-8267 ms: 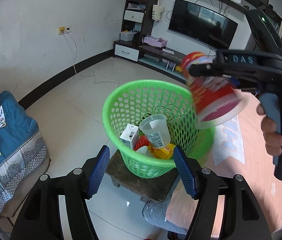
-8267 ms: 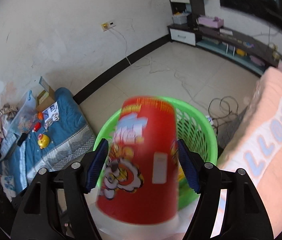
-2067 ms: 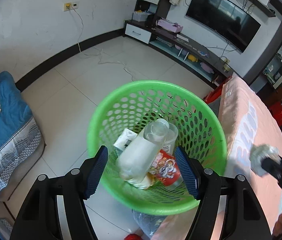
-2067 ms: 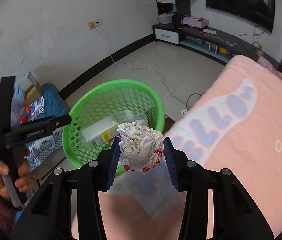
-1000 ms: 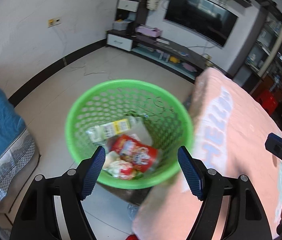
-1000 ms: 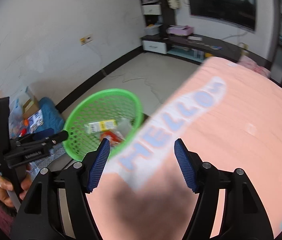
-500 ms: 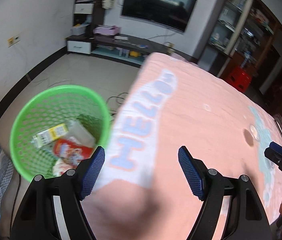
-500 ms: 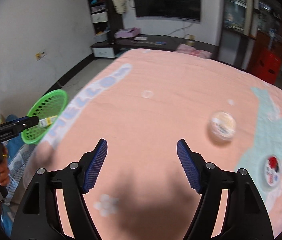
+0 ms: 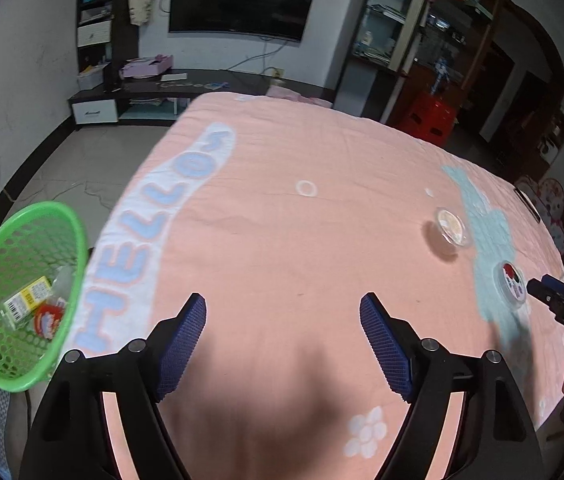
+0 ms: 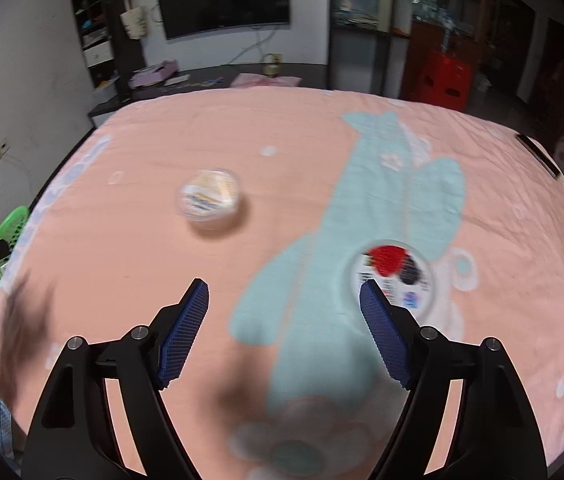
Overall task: Collect trash
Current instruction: 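Move both grippers back over the bed toward the two plastic cups, then grasp the strawberry yogurt cup with the right gripper while the left gripper grasps the pudding cup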
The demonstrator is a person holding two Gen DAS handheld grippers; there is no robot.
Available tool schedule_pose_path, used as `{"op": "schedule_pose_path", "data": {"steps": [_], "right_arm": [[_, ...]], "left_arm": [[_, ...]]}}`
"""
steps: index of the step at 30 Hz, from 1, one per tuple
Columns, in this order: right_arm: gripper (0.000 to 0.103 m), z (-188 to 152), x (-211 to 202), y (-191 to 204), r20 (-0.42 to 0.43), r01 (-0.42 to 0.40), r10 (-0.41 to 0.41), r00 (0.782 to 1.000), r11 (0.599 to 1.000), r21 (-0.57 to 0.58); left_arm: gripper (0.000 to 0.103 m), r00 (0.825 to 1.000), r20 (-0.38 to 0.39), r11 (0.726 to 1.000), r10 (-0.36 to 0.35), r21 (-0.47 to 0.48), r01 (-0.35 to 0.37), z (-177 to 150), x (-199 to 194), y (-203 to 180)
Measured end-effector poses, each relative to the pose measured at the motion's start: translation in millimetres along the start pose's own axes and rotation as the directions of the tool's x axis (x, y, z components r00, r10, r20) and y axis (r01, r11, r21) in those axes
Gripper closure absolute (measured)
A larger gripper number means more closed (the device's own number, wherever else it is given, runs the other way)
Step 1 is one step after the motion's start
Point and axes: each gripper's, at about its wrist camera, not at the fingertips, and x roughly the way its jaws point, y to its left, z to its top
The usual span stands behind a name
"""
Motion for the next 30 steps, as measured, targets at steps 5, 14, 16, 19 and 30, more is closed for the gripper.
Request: {"op": "schedule_pose_path", "data": {"steps": [5, 14, 16, 19, 30], "right_arm": [[0.025, -10, 17, -37, -0.031, 0.058, -0.056, 0.998, 0.997, 0.045], [0.025, -15, 43, -60, -0.073, 0.084, -0.081, 0.994, 0.995, 0.050], [0.025, -15, 51, -63, -0.085, 0.082, -0.078, 0.993, 0.995, 0.053], [0.023, -15, 59, -67, -0.091, 0.090, -0.085, 0.992, 0.995, 0.053], [0.015, -11, 68, -75, -0.092, 0.083, -0.081, 0.992, 0.996, 0.021]], "left_arm": [[0.025, 0.999, -0.023, 0.997, -0.022, 0.072, 0.024, 5, 19, -38], [0.022, 0.997, -0.046, 0.980, -0.065, 0.185, 0.073, 18, 47, -97], [0.020, 0.995, -0.060, 0.975, -0.075, 0.204, 0.086, 21, 55, -108], [0.017, 0.995, -0.066, 0.968, -0.075, 0.234, 0.088, 24, 66, -122], [0.010, 0.991, -0.091, 0.935, -0.101, 0.330, 0.126, 36, 102, -169]]}}
